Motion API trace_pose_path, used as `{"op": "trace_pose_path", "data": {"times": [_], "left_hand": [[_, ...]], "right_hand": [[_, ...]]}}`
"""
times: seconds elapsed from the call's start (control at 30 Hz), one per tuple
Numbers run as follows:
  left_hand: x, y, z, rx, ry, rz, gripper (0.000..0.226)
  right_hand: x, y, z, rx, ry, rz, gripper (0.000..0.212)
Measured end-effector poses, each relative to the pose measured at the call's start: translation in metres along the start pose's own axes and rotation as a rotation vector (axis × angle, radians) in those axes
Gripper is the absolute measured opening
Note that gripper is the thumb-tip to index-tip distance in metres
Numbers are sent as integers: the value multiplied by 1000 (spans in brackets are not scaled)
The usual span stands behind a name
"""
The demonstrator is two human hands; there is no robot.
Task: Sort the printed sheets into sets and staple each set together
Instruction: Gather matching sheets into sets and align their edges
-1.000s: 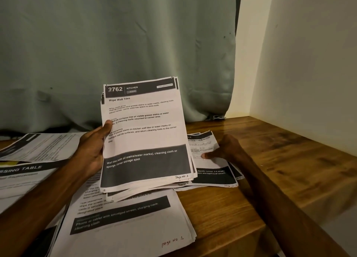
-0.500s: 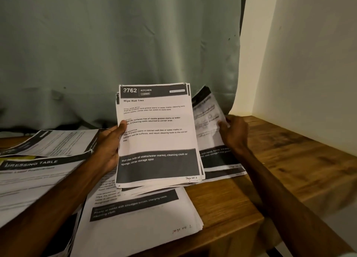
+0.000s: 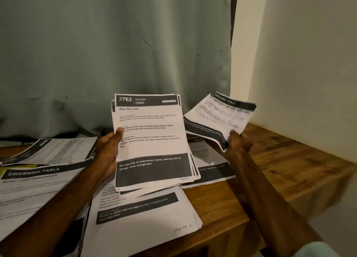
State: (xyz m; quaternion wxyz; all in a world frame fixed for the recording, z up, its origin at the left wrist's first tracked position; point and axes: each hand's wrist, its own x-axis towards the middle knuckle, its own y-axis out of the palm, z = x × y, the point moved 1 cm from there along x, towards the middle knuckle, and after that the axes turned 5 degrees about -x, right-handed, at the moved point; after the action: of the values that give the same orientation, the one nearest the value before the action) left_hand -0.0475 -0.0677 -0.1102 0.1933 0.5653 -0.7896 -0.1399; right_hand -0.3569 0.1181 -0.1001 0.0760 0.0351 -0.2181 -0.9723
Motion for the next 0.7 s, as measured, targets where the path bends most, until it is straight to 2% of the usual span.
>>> {"op": "trace_pose_path", "data": {"times": [0.07, 0.1, 0.27, 0.43, 0.7], "left_hand": [[1, 1, 0, 24, 30, -21, 11], [0, 2, 0, 33, 40, -26, 11], [-3, 6, -1, 40, 91, -13, 24], [-1, 1, -1, 33, 98, -14, 13], [8, 1, 4, 50, 115, -19, 12]], "right_hand": [[-2, -4, -6, 58, 91, 22, 8], [-2, -4, -8, 69, 116, 42, 14], [-12, 11, -3, 112, 80, 168, 17], [-24, 19, -6, 98, 99, 197, 13], [-31, 19, -19, 68, 169, 210, 10]]}}
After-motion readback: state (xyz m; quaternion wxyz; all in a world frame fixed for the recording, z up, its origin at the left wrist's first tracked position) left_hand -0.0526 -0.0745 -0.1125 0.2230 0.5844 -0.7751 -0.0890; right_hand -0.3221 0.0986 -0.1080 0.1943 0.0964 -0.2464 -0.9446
